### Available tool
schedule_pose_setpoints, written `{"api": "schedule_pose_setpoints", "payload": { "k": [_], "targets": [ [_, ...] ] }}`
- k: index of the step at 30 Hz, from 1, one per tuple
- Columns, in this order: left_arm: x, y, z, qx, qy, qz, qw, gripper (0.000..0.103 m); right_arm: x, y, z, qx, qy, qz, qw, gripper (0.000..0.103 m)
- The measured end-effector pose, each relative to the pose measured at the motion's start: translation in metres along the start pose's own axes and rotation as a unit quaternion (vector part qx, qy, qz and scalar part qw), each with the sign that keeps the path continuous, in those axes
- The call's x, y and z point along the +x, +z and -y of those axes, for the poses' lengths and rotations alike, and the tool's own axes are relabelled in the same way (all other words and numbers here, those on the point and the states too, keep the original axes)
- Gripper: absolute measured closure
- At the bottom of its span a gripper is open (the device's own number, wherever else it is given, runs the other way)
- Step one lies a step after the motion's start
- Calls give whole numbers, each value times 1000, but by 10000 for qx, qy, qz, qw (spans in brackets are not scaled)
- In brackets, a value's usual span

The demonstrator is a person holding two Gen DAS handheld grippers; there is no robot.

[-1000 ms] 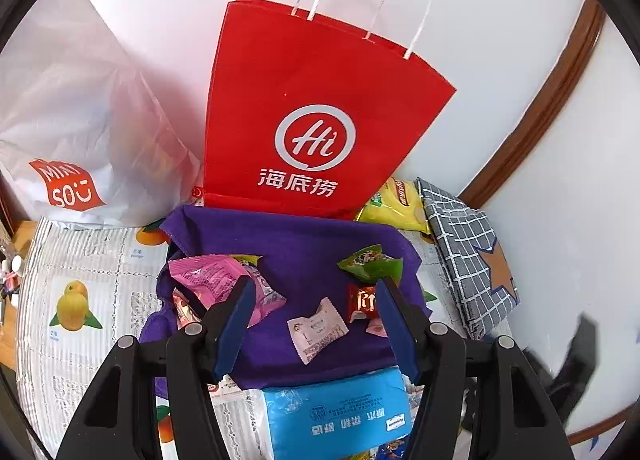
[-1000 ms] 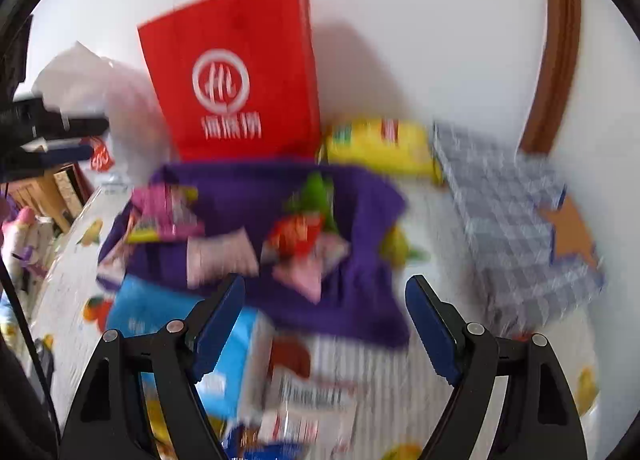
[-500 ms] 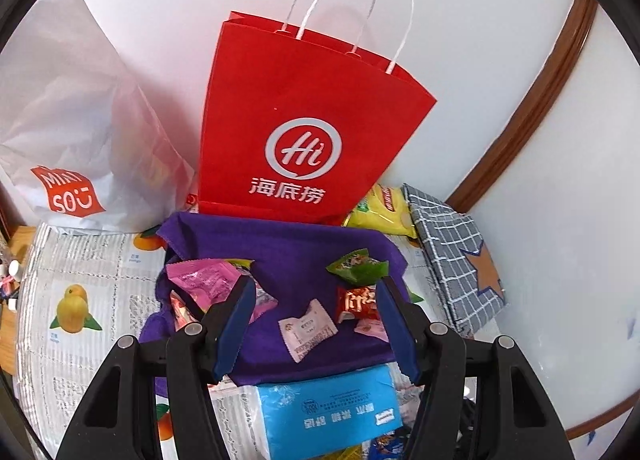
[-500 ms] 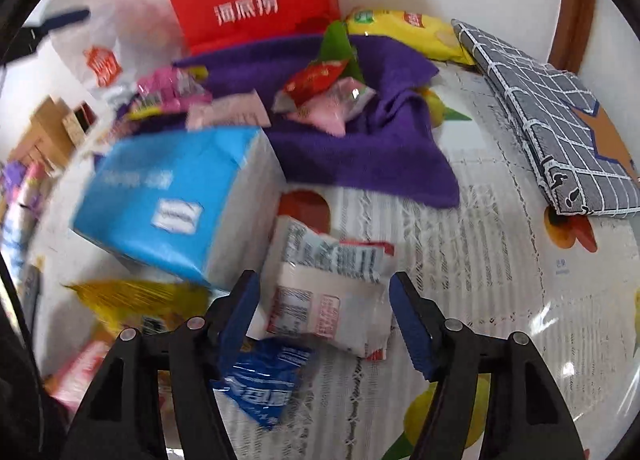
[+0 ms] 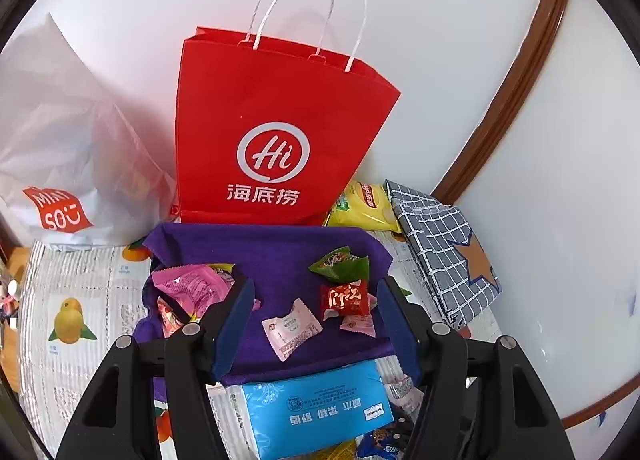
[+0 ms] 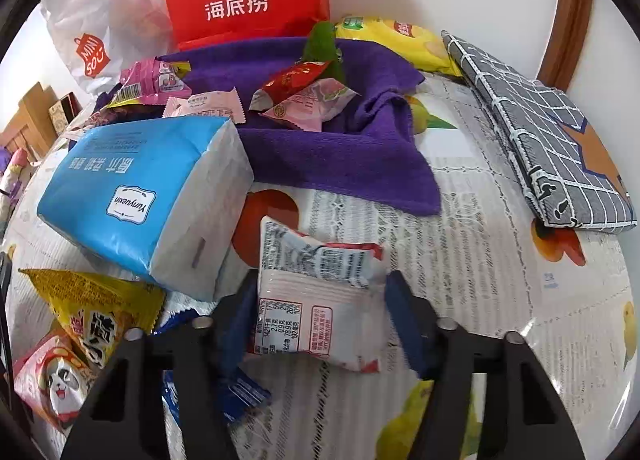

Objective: Organize snacks
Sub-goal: 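Withdraw both tools from the towel and lower them toward the remaining snacks, then grasp the white-red stick snack with the right tool while the left tool grasps the panda-print pink bag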

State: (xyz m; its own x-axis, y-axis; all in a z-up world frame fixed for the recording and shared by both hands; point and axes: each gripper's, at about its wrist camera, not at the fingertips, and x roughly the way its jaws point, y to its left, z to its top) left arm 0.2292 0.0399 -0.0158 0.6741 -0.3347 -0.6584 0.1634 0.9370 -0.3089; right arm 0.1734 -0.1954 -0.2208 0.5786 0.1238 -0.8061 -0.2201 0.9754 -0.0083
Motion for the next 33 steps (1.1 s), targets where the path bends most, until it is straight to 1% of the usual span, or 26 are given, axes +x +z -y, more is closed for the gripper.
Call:
{"api": "schedule_pose_setpoints", "payload": {
  "k": [1,4,5,6,10,14,18,23,24,26,28,31,33],
  "targets": [
    [0,0,1,6,0,14,10000,41,-1,0,1,-5,-5,-6,10000,51],
    [1,-1,4,52,-2,-23,10000,41,-7,-5,10,154,34,32,9999,57],
    [1,-2,6,82,10,-19,10000,42,-11,-7,15,277,117,72,9995,62],
    [1,-2,8,104,23,-4,9999,41,-14,-8,17,329,178,121,9992,74],
    [3,-5,17,207,42,-35,9998,41,-35,-13,32,684,225,235,9971,78],
    [1,-9,29,342,42,-7,9994,41,-50,-19,38,677,26,296,9973,80],
    [-4,-14,40,487,65,29,9988,41,-74,-31,48,976,155,438,9941,83],
    [-13,-20,54,664,96,149,9976,41,-94,-49,56,1112,123,553,9922,84],
    [-15,-21,57,686,124,152,9975,41,-99,-54,58,1197,232,578,9909,84],
    [-19,-23,61,707,165,159,9972,41,-107,-62,59,1316,662,626,9871,84],
    [-25,-25,67,757,156,220,9968,41,-112,-67,56,1335,965,691,9839,84],
    [-31,-31,73,754,171,278,9966,39,-115,-73,54,1372,1142,701,9814,84],
    [-30,-41,74,759,229,150,9967,39,-116,-75,54,1376,1206,712,9805,84]
  ]
}}
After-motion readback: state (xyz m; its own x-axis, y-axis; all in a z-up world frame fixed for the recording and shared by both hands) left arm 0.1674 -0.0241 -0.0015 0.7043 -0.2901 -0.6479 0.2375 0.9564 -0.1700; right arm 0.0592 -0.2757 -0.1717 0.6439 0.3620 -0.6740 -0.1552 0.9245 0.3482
